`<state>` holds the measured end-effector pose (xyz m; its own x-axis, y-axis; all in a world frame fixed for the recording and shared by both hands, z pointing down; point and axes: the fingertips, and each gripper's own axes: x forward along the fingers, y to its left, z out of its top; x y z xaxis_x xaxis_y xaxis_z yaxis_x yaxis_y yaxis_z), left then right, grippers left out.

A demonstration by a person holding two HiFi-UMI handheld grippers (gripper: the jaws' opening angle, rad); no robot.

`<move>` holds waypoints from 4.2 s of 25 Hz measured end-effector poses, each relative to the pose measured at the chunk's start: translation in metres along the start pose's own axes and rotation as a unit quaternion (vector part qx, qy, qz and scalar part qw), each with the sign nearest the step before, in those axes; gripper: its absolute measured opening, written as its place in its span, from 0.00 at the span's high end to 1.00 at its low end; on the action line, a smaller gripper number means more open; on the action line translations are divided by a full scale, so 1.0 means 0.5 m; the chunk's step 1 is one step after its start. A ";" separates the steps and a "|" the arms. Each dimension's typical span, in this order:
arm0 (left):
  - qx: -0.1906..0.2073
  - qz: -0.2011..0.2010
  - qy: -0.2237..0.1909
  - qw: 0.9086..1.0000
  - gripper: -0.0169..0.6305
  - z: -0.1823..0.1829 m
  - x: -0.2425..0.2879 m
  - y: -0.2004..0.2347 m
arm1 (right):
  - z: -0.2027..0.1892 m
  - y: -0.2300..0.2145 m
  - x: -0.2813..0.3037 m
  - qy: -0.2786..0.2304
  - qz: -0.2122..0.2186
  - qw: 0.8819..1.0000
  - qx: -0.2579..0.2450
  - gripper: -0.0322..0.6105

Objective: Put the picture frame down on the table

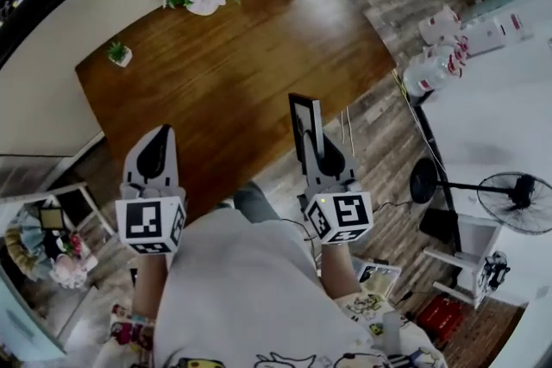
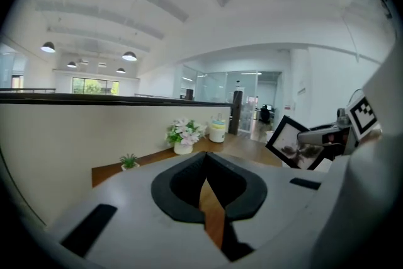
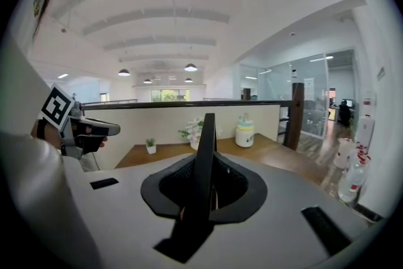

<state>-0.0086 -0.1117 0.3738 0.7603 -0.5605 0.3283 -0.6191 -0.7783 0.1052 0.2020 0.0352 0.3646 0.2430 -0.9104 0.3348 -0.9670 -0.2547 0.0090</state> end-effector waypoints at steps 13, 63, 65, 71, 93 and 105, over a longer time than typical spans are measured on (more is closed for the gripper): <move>-0.050 0.253 -0.028 0.966 0.97 0.019 -0.067 0.151 | 0.107 0.124 0.281 -0.016 0.256 0.964 -0.064 0.87; -0.120 0.274 0.023 0.954 0.97 -0.139 -0.155 0.113 | -0.024 0.348 0.296 0.092 0.392 0.915 -0.012 0.87; -0.123 0.270 0.026 0.955 0.97 -0.146 -0.151 0.114 | -0.037 0.352 0.300 0.103 0.392 0.914 0.001 0.87; -0.129 0.261 0.035 0.956 0.97 -0.167 -0.139 0.117 | -0.078 0.368 0.307 0.136 0.400 0.906 0.035 0.86; -0.149 0.244 0.047 0.957 0.97 -0.225 -0.116 0.130 | -0.240 0.436 0.313 0.260 0.424 0.852 0.163 0.86; -0.158 0.248 0.053 0.954 0.97 -0.251 -0.113 0.138 | -0.301 0.471 0.326 0.317 0.429 0.818 0.214 0.87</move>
<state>-0.1191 -0.0982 0.4802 0.3450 -0.7929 0.5023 -0.9386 -0.2917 0.1842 0.0022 -0.1238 0.5630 -0.7314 -0.4966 0.4673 -0.6120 0.1757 -0.7711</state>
